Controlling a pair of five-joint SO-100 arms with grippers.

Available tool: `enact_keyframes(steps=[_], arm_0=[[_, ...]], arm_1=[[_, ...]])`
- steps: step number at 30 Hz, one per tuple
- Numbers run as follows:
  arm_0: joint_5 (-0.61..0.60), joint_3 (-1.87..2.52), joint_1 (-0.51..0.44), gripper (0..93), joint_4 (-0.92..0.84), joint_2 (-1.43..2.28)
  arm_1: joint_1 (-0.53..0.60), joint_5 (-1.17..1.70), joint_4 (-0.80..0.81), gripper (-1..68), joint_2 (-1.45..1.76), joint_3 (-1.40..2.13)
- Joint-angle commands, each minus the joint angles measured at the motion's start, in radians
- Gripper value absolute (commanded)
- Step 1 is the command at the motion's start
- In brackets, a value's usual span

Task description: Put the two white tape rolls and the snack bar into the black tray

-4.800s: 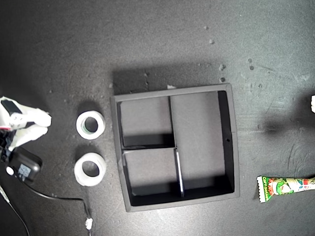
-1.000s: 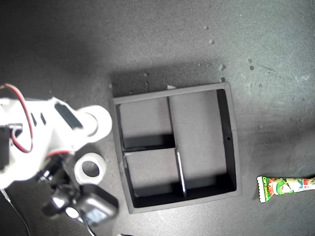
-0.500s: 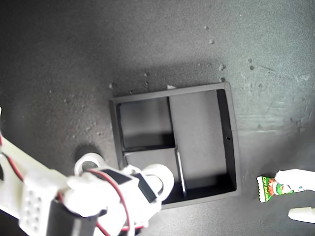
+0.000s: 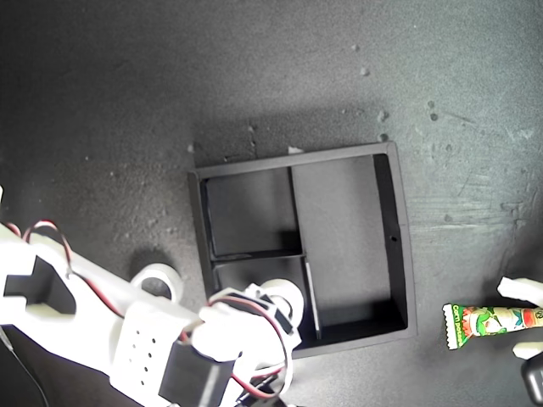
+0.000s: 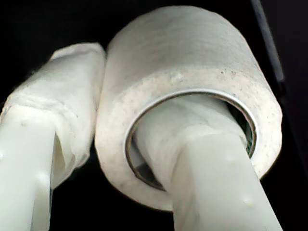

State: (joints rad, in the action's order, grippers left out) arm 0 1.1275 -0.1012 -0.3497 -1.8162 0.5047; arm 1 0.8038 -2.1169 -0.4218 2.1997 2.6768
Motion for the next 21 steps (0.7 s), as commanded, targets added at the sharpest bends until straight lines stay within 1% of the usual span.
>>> enact_keyframes(steps=[1,3,5,8,10,11,12,13,15,16,21], arm_0=[[0.017,-0.046,-0.008,0.1,-0.015,0.009],[0.025,-0.049,-0.014,0.1,-0.015,0.005],[0.031,-0.06,-0.021,0.1,-0.015,-0.006],[0.048,-0.067,-0.032,0.1,-0.015,-0.026],[0.06,-0.069,-0.04,0.2,-0.017,-0.038],[0.066,-0.071,-0.043,0.9,-0.017,-0.043],[0.071,-0.071,-0.048,3.0,-0.017,-0.046],[0.072,-0.071,-0.051,6.3,-0.017,-0.046],[0.072,-0.071,-0.057,12.9,-0.017,-0.043],[0.069,-0.071,-0.057,14.4,-0.017,-0.038],[0.04,-0.023,-0.043,16.0,-0.018,0.034]], arm_1=[[0.0,0.012,0.055,31.2,0.005,0.032],[-0.003,0.015,0.075,28.8,0.005,0.052],[-0.011,0.02,0.078,24.1,0.005,0.063],[-0.028,0.032,0.106,14.0,0.005,0.087],[-0.038,0.032,0.109,8.8,0.006,0.095],[-0.043,0.034,0.109,6.1,0.008,0.098],[-0.046,0.034,0.109,2.3,0.008,0.1],[-0.051,0.035,0.109,0.0,0.009,0.1],[-0.057,0.037,0.106,-0.2,0.011,0.097],[-0.061,0.038,0.103,-0.2,0.012,0.095],[-0.078,0.057,0.086,-0.3,0.017,0.08]])
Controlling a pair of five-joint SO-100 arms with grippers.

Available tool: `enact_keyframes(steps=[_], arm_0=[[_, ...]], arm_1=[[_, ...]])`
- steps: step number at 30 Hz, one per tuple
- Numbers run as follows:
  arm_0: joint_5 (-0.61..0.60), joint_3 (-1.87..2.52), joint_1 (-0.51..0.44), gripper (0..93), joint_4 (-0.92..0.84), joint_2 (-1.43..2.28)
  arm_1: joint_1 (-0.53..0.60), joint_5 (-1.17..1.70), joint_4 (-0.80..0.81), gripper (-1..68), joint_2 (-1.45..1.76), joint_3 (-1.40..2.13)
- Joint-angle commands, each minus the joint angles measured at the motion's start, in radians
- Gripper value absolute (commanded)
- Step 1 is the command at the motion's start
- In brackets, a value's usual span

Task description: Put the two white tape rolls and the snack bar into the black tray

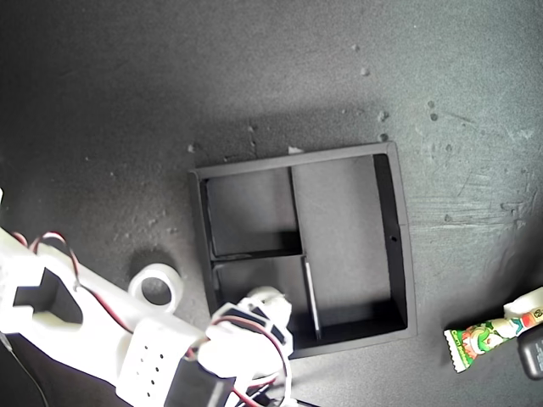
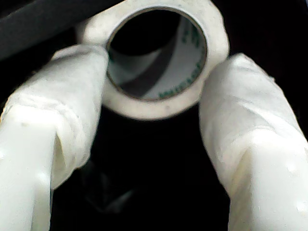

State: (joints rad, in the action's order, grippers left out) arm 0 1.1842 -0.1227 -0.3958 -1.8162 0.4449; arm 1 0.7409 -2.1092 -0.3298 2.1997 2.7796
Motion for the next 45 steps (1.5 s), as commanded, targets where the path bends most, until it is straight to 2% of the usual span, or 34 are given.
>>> enact_keyframes(steps=[1,7,9,12,15,18,21,23,27,31,34,37,40,45], arm_0=[[-0.023,0.029,0.011,16.0,-0.018,0.124],[-0.064,0.379,0.084,15.0,-0.018,0.472],[-0.061,0.535,0.109,13.7,-0.018,0.626],[-0.011,0.79,0.133,12.5,-0.018,0.867],[0.055,0.994,0.124,12.1,-0.018,1.058],[0.11,1.115,0.061,12.1,-0.018,1.163],[0.16,1.192,-0.023,12.3,-0.018,1.186],[0.202,1.239,-0.075,12.4,-0.017,1.186],[0.291,1.335,-0.153,13.9,-0.006,1.195],[0.362,1.434,-0.199,15.8,0.032,1.224],[0.399,1.589,-0.213,16.6,0.126,1.308],[0.405,1.798,-0.213,16.7,0.299,1.422],[0.4,1.884,-0.218,16.7,0.416,1.442],[0.377,1.867,-0.222,17.0,0.495,1.348]], arm_1=[[-0.02,0.052,-0.025,-0.3,0.017,-0.034],[-0.074,-0.017,-0.25,-0.4,0.025,-0.156],[-0.083,-0.144,-0.268,-0.4,0.044,-0.164],[-0.04,-0.43,-0.337,-0.4,0.087,-0.161],[0.023,-0.689,-0.485,-0.3,0.087,-0.204],[0.026,-0.746,-0.663,-0.3,0.087,-0.311],[-0.107,-0.497,-0.865,-0.5,0.086,-0.469],[-0.244,-0.224,-0.946,-0.5,0.078,-0.568],[-0.486,0.347,-0.854,-0.5,0.075,-0.672],[-0.62,0.785,-0.749,-0.5,0.064,-0.785],[-0.64,1.069,-0.704,-0.5,0.051,-0.873],[-0.621,1.279,-0.713,-0.5,-0.035,-0.986],[-0.597,1.425,-0.781,-0.5,-0.212,-1.16],[-0.566,1.611,-0.939,-0.5,-0.575,-1.532]])
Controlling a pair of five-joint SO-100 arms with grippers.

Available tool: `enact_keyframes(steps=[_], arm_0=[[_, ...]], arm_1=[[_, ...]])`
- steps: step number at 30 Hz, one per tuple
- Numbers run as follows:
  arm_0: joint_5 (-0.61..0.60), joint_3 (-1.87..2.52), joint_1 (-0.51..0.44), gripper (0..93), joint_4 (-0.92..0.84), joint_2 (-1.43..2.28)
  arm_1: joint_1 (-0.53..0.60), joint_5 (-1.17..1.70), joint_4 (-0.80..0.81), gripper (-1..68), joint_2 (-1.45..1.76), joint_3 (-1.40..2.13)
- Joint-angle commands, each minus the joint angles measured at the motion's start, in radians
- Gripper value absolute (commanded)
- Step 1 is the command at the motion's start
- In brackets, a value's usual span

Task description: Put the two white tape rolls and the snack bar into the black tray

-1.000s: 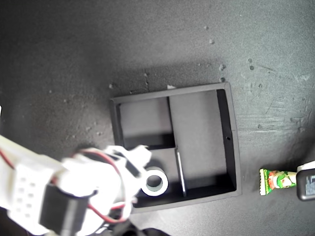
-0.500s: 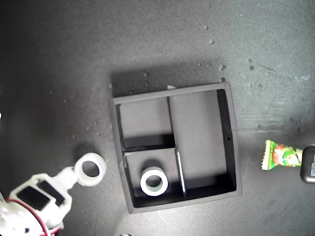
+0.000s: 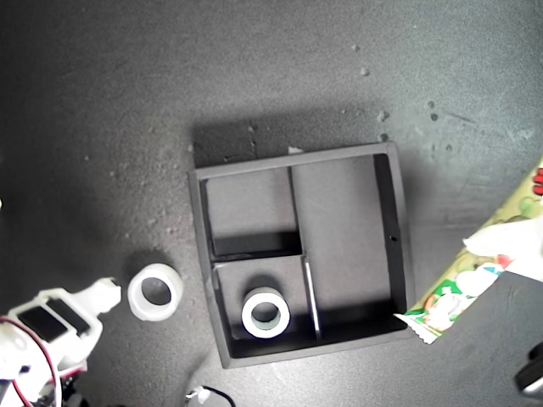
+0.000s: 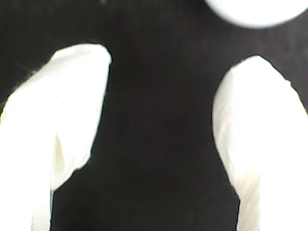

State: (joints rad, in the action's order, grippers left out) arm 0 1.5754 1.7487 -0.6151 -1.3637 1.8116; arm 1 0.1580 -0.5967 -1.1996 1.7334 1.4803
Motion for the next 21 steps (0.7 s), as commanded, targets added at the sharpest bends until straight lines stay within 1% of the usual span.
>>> enact_keyframes(steps=[1,7,21], arm_0=[[-0.02,-0.002,0.0,17.0,0.06,-0.031],[-0.055,0.009,0.015,16.9,0.156,-0.092],[-0.075,0.06,0.046,17.0,0.279,-0.176]], arm_1=[[0.017,0.123,-0.095,-0.5,-0.173,-0.305],[-0.003,0.184,-0.215,-0.5,-0.457,-0.623],[-0.02,0.176,-0.213,-0.5,-0.588,-0.672]])
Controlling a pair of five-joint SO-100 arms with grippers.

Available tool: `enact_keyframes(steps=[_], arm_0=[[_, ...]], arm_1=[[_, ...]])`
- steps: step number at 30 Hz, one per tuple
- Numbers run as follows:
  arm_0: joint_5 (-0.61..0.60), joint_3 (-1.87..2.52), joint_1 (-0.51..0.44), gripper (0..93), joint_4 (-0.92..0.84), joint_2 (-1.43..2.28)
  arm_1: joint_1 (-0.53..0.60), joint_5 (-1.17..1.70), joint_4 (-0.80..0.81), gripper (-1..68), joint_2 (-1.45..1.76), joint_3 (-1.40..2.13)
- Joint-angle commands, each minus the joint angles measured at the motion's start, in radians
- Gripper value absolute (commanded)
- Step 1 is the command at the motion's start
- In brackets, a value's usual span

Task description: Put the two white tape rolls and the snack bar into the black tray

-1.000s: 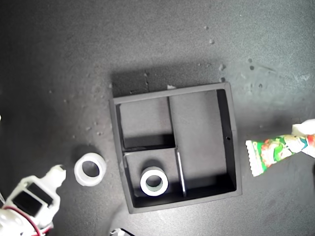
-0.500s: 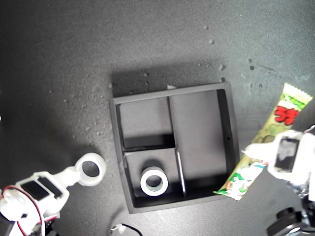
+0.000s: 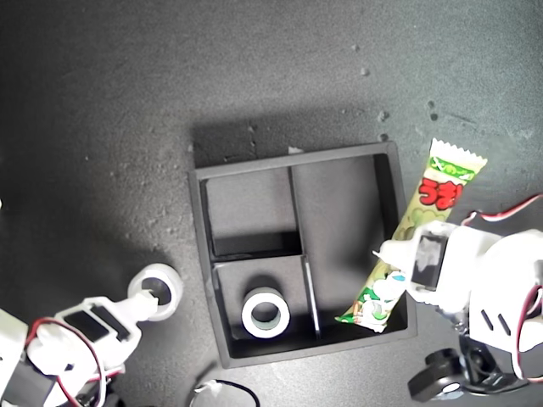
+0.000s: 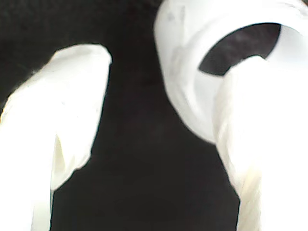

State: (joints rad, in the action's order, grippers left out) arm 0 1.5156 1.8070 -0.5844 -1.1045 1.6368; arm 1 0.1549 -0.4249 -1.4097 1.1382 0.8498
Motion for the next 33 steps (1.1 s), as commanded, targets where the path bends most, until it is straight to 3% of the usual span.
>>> enact_keyframes(steps=[1,8,12,13,17,22,27,33], arm_0=[[-0.015,0.002,0.018,17.0,0.025,-0.008],[-0.017,0.002,0.049,16.6,0.058,-0.083],[0.006,0.014,0.071,4.0,0.06,-0.094],[0.009,0.026,0.077,1.0,0.06,-0.081],[-0.009,0.071,0.106,0.0,0.011,0.044],[-0.078,0.0,0.181,0.0,-0.207,0.256],[-0.233,-0.279,0.265,0.0,-0.36,0.249],[-0.391,-0.767,0.334,0.0,-0.523,-0.083]], arm_1=[[-0.021,0.005,-0.003,-0.5,0.006,-0.041],[-0.061,0.012,0.044,-0.4,-0.011,-0.031],[-0.06,0.021,0.06,-0.2,-0.02,-0.034],[-0.051,0.032,0.06,2.2,-0.021,-0.04],[0.0,0.046,0.049,23.4,-0.025,-0.04],[0.035,0.038,0.017,31.7,-0.025,-0.043],[0.031,0.025,-0.035,32.4,-0.025,-0.12],[-0.02,-0.124,-0.259,21.6,-0.025,-0.368]])
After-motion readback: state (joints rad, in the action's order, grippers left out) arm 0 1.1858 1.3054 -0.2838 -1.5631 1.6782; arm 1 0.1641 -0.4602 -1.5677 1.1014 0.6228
